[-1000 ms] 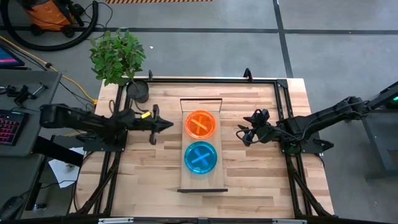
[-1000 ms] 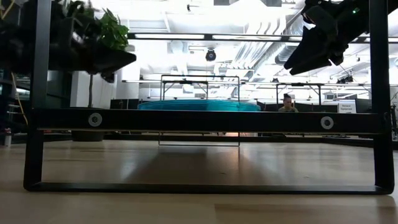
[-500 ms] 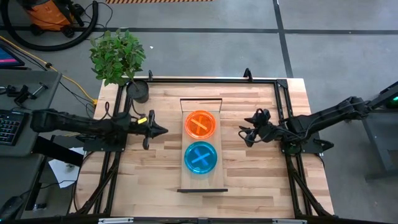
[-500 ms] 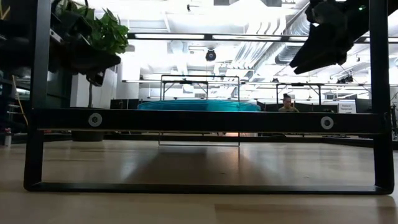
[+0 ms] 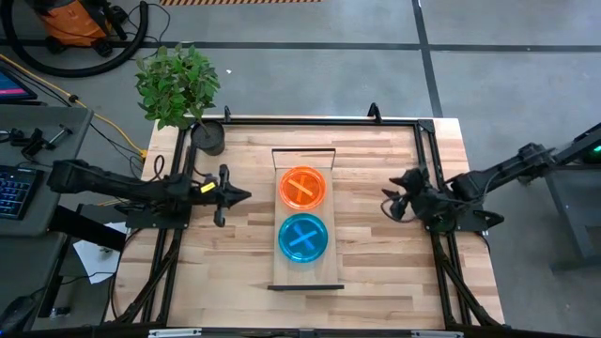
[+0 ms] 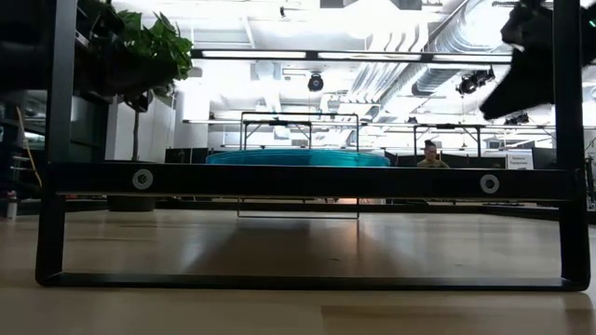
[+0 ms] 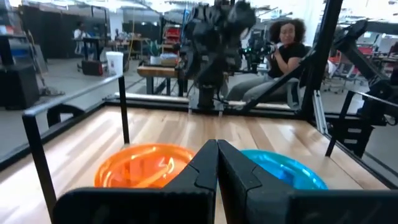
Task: Place and stack plates onto a shelf
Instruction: Return to Home Position
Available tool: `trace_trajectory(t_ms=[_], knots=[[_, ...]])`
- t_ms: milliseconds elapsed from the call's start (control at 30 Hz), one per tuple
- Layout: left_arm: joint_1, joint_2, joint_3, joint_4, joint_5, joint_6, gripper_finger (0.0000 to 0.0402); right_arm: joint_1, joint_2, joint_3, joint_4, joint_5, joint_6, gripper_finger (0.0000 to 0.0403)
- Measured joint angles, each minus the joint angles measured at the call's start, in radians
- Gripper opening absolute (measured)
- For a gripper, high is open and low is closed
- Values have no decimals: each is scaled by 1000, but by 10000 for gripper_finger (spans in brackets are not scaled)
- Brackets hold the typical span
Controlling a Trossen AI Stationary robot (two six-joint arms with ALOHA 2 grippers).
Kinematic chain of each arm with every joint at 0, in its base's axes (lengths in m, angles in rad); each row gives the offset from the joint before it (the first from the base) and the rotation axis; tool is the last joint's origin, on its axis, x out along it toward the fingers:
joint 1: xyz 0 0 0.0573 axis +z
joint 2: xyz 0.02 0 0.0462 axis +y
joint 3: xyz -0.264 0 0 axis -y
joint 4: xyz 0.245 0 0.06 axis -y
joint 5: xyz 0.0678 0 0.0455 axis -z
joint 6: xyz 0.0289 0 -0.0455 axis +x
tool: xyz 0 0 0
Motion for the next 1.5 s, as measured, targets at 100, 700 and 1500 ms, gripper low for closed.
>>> trace_trajectory(t_ms=[100, 700, 1500], knots=[[0, -24, 0, 0, 0, 8, 0, 41, -49, -101, 73, 4, 26, 167], [0, -47, 0, -2, -1, 8, 0, -178, -332, -194, 379, -138, -430, 3], [0, -47, 1, -5, 9, -20, 0, -515, -470, -456, 740, -679, -763, 0]])
